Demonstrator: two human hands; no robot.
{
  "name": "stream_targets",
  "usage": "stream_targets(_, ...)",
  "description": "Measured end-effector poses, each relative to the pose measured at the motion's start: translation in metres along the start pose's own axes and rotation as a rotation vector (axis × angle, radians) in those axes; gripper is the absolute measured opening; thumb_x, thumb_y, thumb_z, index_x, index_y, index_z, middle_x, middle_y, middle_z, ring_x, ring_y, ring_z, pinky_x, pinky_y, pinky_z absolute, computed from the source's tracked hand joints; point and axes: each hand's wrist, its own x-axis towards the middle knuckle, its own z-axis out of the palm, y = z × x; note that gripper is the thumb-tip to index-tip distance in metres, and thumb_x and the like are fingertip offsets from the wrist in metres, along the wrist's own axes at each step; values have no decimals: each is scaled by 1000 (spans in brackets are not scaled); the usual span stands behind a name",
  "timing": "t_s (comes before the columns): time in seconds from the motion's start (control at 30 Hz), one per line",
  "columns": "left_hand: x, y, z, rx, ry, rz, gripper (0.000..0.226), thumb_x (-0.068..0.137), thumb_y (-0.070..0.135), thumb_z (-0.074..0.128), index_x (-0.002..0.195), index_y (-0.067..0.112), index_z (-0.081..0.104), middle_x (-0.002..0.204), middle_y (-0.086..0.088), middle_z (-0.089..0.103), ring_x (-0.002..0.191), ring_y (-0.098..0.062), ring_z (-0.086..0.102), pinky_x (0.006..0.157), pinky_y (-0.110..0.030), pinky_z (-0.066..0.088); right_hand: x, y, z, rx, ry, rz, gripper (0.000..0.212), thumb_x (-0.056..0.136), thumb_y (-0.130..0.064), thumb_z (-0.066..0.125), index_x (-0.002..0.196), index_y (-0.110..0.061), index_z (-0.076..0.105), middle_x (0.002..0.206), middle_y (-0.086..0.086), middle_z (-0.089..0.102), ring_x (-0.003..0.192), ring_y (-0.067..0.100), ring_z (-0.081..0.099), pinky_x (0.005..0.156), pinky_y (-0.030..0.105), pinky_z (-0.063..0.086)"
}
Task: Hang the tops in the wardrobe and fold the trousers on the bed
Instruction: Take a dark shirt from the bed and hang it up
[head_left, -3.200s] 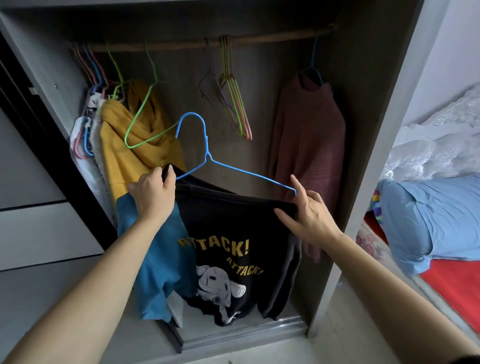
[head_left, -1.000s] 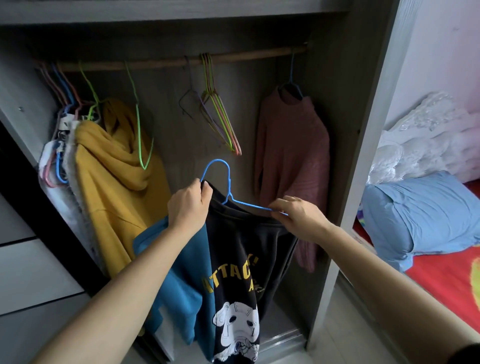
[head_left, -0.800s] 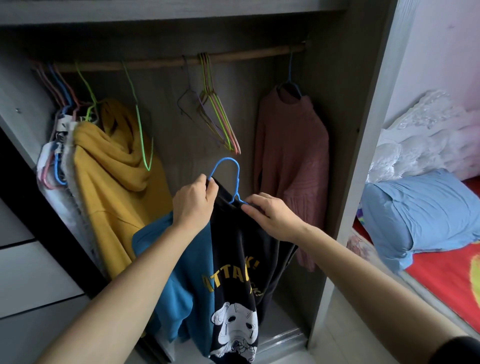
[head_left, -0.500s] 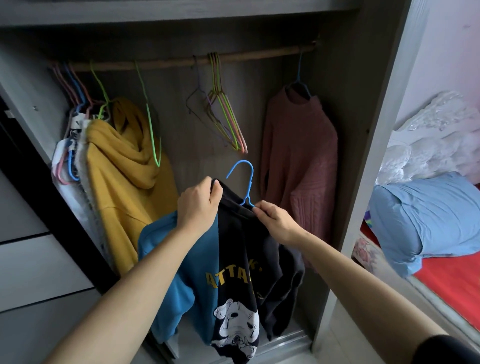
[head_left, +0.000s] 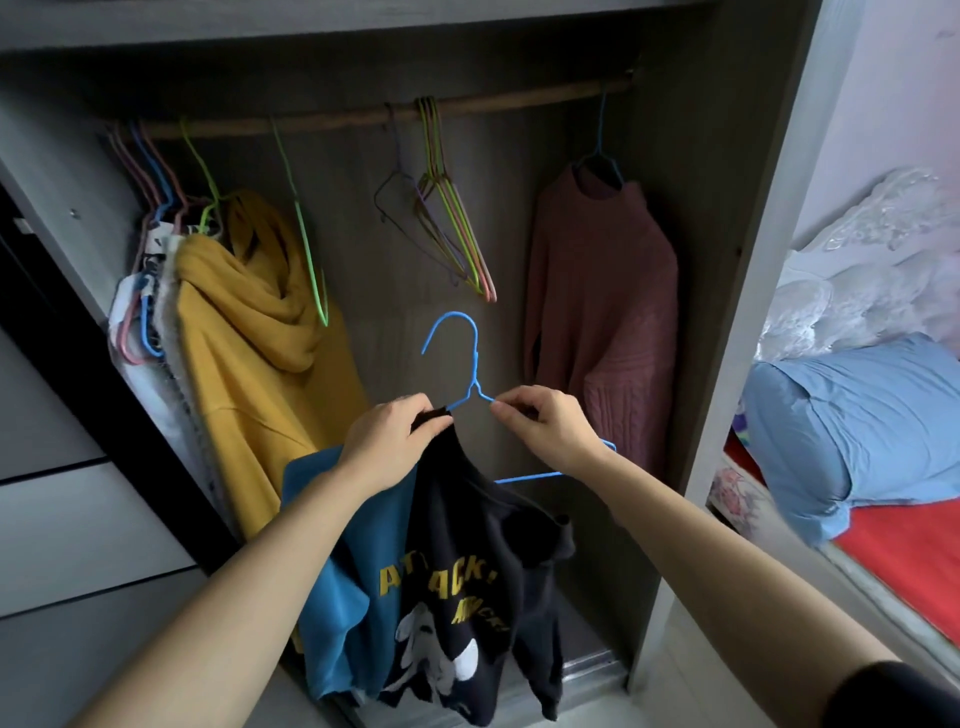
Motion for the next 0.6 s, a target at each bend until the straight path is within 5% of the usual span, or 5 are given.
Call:
stream_targets(0.2, -3, -2, -4, 3, 183, -93, 27, 87, 44, 50, 71, 22, 45, 54, 8, 46, 55, -23, 47, 52, -31, 31, -21, 50, -3, -340, 246, 217, 89, 81, -42, 74, 153, -18, 29, 151, 10, 31, 142, 30, 26, 113, 46, 24)
stream_targets(0.33, 2, 7, -10, 19, 237, -122, 29, 80, 48, 45, 69, 21, 43, 55, 4, 50, 57, -28, 48, 53, -33, 35, -37, 52, 16, 83, 398, 642, 124, 73, -71, 69, 158, -17, -2, 163, 17, 6, 149, 34, 12, 119, 49, 16)
stream_targets(0.43, 3, 14, -13, 35, 256, -128, 29, 82, 46, 46, 68, 20, 43, 55, 2, 52, 56, -28, 48, 53, -32, 33, -45, 53, 34, 452, 219, 729, 112, 79, -78, 48, 159, -19, -3, 163, 19, 13, 151, 33, 14, 121, 44, 12)
stream_targets(0.53, 4, 19, -17, 15, 271, -137, 28, 83, 41, 48, 67, 19, 42, 53, 2, 52, 56, -28, 50, 53, -32, 33, -60, 60, 53, 199, -218, 571, 93, 87, -73, 46, 158, -18, 19, 161, 9, 22, 151, 26, 15, 122, 35, 12)
stream_targets(0.6, 4, 22, -20, -9, 283, -142, 30, 80, 43, 45, 66, 17, 42, 52, 1, 51, 55, -28, 51, 52, -33, 32, -58, 64, 60, 100, -251, 463, 64, 98, -56, 46, 151, -21, 39, 153, 8, 35, 147, 25, 24, 121, 33, 19)
